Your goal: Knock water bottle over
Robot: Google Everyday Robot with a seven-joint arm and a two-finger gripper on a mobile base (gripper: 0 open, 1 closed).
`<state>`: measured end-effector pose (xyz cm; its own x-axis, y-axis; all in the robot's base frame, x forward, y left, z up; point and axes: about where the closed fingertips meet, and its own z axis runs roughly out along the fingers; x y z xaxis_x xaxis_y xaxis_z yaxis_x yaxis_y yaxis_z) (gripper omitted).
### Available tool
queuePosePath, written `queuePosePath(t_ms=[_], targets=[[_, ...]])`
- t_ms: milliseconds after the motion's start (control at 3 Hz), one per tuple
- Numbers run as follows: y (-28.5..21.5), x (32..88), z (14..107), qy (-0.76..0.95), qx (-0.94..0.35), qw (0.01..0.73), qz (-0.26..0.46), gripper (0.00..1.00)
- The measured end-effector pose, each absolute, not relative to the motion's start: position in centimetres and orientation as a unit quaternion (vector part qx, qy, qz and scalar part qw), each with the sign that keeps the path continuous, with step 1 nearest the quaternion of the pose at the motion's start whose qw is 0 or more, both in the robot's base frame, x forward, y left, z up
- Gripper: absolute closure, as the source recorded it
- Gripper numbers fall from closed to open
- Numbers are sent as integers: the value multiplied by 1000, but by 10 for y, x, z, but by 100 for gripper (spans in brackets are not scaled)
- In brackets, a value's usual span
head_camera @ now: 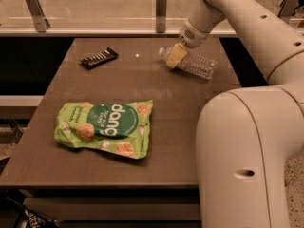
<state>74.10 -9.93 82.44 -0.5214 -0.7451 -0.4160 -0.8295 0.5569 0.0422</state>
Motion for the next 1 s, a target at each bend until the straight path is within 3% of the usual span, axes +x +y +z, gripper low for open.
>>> queuePosePath(t_ms=[667, 1000], targets=[[-97, 742, 821, 864, -456, 176, 120, 12], [-95, 742, 818, 864, -457, 174, 121, 0]])
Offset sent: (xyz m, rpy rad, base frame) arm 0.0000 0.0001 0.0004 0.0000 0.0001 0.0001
